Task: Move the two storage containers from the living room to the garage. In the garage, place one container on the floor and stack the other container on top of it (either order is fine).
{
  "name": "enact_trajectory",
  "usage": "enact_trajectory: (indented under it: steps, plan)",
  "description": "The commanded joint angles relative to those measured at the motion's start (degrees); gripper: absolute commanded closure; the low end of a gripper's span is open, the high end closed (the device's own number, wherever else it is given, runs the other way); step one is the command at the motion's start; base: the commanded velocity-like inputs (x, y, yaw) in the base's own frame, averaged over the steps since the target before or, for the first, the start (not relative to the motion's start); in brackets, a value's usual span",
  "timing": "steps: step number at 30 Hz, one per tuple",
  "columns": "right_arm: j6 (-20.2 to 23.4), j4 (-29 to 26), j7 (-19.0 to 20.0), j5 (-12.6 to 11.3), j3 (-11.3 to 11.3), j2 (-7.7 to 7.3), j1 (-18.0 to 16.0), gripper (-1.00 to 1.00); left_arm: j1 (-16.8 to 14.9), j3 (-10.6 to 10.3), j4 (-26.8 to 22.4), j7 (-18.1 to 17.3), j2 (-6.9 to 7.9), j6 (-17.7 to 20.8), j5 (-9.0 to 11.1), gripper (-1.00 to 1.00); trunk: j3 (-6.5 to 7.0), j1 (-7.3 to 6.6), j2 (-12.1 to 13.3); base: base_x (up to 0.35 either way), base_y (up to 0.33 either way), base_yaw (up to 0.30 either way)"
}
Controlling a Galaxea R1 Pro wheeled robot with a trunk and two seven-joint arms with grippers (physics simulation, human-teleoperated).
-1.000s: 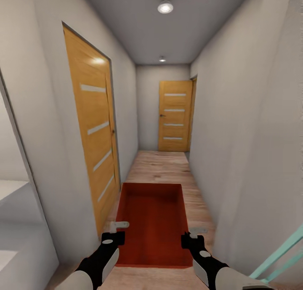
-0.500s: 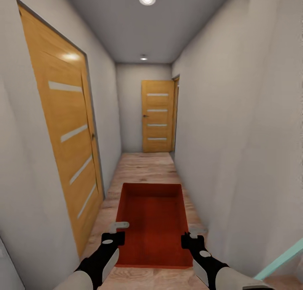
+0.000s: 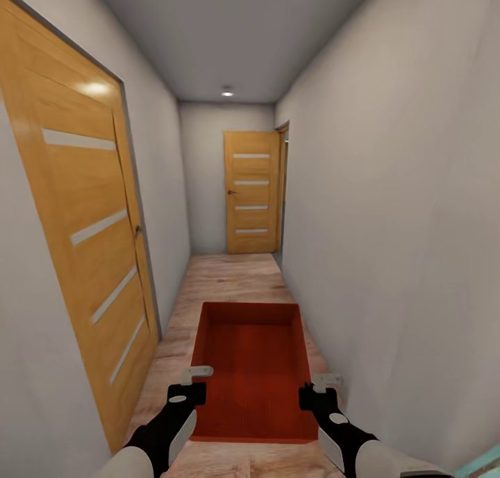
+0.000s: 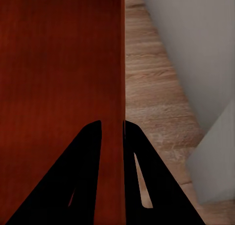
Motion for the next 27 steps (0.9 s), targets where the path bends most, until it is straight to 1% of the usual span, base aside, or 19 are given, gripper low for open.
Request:
enact_trajectory:
  steps: [1, 8, 18, 27]
  plan:
    - [-1.87, -0.11, 0.16, 0.34, 0.36, -0.53, -0.01, 1.0, -0.04, 4.23, 0.03, 0.64, 1.17, 0.34, 0.99, 1.0, -0.01, 0.05, -0.03, 0.322, 0.002, 0.0]
    - [-1.88, -0.11, 0.13, 0.29, 0.36, -0.52, -0.01, 1.0, -0.04, 4.23, 0.04, 0.64, 1.17, 0.3, 0.99, 1.0, -0.01, 0.05, -0.03, 0.322, 0.0, 0.009]
    - [-1.95, -0.11, 0.15, 0.3, 0.36, -0.51, -0.01, 1.0, -0.02, 4.23, -0.05, 0.64, 1.17, 0.3, 0.99, 1.0, -0.01, 0.05, -0.03, 0.322, 0.0, 0.223]
    - [-1.95, -0.11, 0.11, 0.25, 0.36, -0.51, -0.01, 1.0, -0.05, 4.23, -0.01, 0.64, 1.17, 0.3, 0.99, 1.0, -0.01, 0.05, -0.03, 0.322, 0.0, 0.036]
